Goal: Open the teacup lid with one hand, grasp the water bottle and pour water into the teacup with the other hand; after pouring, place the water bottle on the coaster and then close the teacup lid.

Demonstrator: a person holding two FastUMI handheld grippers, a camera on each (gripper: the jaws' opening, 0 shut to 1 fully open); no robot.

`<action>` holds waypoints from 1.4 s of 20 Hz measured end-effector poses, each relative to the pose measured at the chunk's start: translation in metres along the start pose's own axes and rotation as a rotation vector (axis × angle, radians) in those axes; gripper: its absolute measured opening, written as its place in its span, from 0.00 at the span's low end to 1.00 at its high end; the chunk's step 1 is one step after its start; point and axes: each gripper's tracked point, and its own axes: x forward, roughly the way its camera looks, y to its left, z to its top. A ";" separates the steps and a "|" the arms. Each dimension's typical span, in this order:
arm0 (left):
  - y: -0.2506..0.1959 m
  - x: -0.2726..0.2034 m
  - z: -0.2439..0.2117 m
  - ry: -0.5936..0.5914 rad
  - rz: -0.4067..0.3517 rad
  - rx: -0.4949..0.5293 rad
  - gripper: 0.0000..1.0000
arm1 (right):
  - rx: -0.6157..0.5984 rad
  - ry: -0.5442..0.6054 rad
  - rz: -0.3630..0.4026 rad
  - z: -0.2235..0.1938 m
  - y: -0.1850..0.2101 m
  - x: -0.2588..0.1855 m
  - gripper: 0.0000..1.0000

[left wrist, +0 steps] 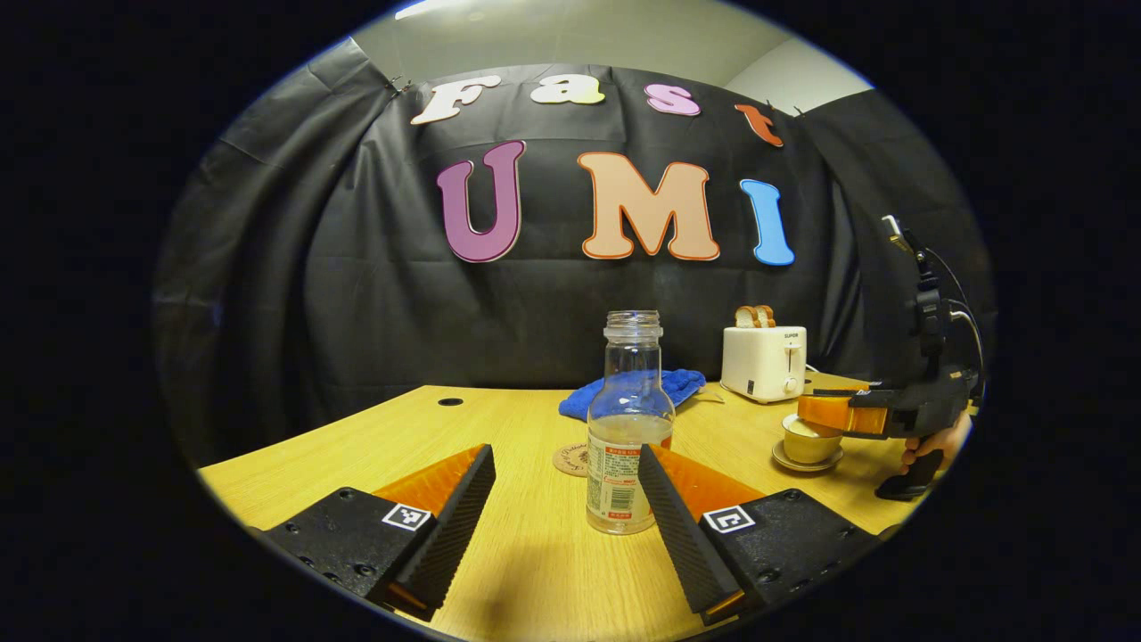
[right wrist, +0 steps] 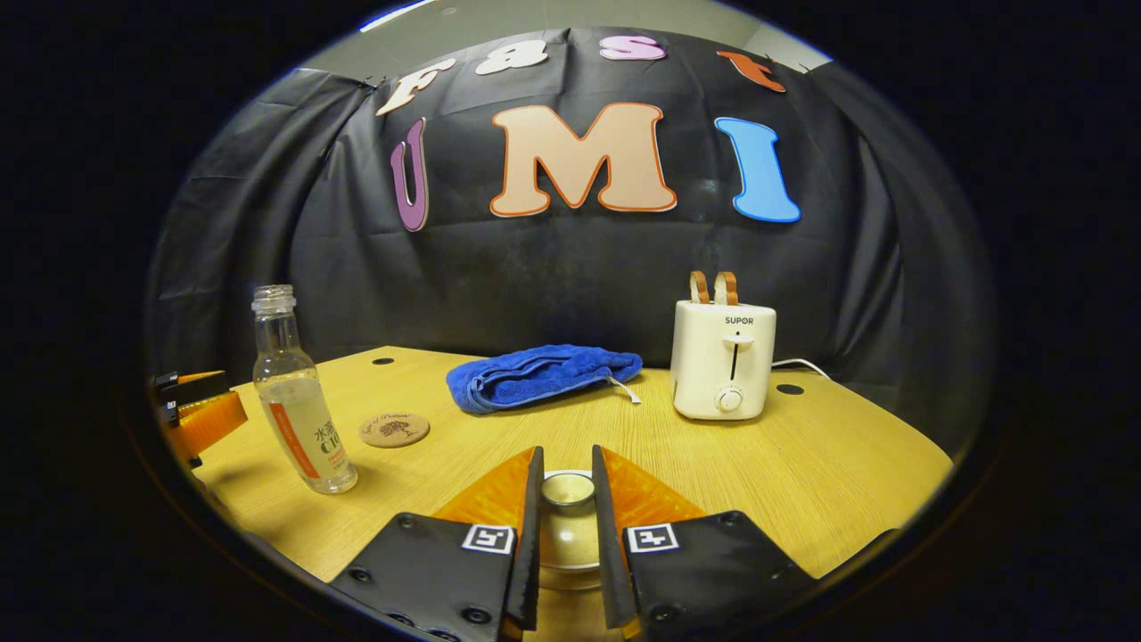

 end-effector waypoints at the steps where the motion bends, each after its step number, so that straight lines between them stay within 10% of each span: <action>1: -0.002 0.001 0.000 0.000 -0.011 0.000 0.95 | 0.005 -0.021 0.000 0.002 -0.001 -0.002 0.31; 19: -0.043 0.050 -0.012 0.062 -0.207 0.000 0.95 | 0.037 -0.134 -0.234 0.011 -0.075 -0.060 0.31; 28: -0.047 0.073 -0.030 0.190 -0.241 0.012 0.74 | 0.038 -0.135 -0.260 0.010 -0.093 -0.076 0.31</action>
